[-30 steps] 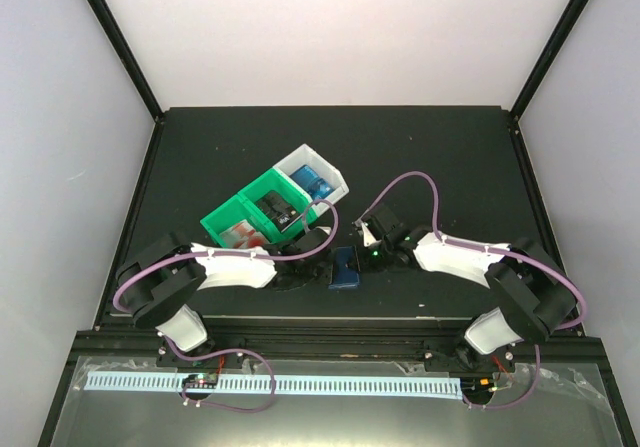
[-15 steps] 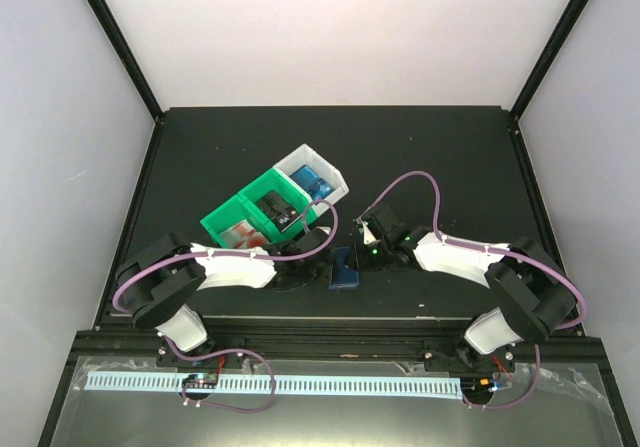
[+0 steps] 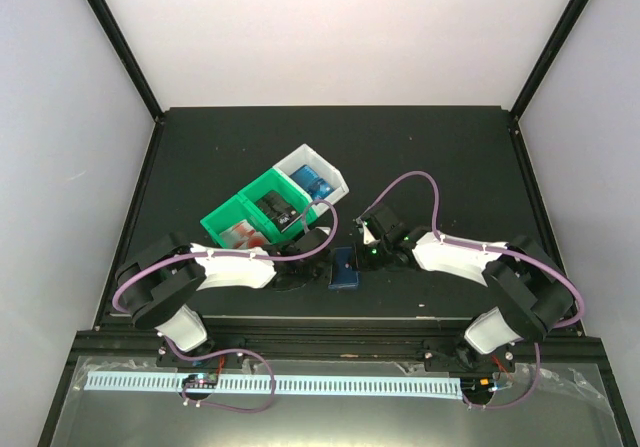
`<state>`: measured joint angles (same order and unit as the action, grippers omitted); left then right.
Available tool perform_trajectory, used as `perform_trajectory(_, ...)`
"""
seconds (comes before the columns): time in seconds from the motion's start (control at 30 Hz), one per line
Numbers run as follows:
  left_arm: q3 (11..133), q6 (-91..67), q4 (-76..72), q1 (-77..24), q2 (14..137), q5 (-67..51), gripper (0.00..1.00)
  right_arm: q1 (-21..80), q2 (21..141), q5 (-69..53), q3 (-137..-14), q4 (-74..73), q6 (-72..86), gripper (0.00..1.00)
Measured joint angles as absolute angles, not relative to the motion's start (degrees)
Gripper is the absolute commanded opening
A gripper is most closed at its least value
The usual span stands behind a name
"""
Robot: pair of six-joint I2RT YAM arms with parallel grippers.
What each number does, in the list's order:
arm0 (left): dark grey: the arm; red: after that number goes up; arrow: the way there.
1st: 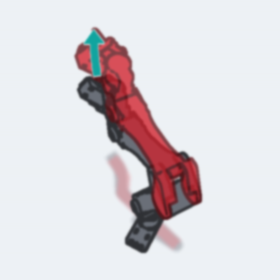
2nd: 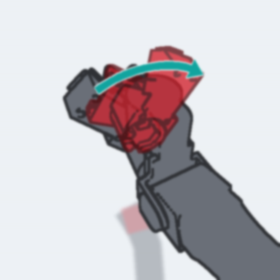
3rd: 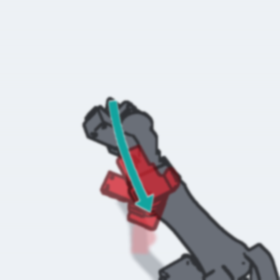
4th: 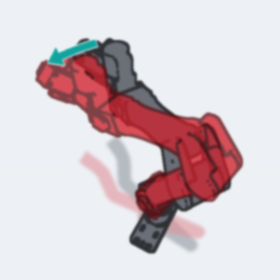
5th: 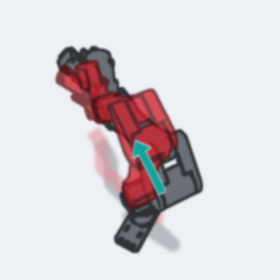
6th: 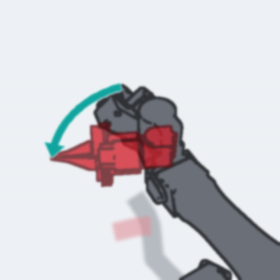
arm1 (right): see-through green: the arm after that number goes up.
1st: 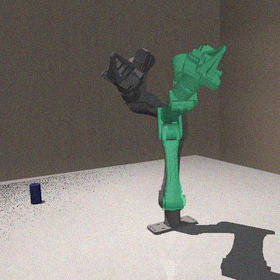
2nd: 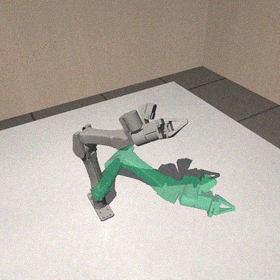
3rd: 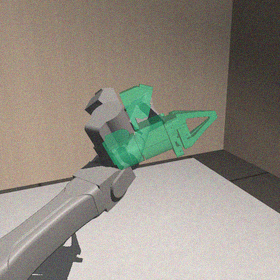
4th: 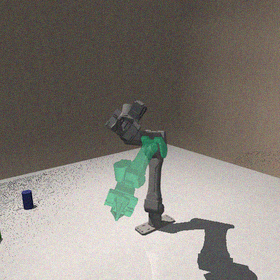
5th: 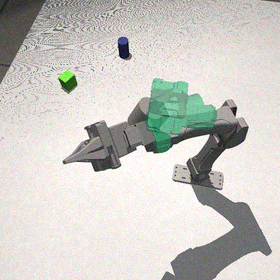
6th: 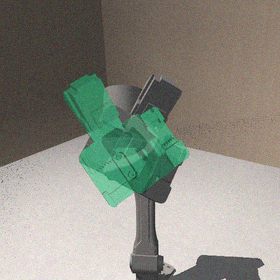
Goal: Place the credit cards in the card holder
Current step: Close the card holder at the center of the board.
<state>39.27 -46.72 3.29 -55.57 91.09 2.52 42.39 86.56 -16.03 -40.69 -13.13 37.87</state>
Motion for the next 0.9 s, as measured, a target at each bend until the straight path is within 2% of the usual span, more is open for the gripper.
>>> perform_trajectory(0.7,38.9,-46.8,3.3,-55.5,90.7,2.3,0.32,42.4,88.9,-18.3,-42.2,-13.0,35.7,0.01)
perform_trajectory(0.9,38.9,-47.1,3.3,-55.5,90.7,2.3,0.28,42.4,89.0,-18.7,-42.2,-12.9,34.8,0.01)
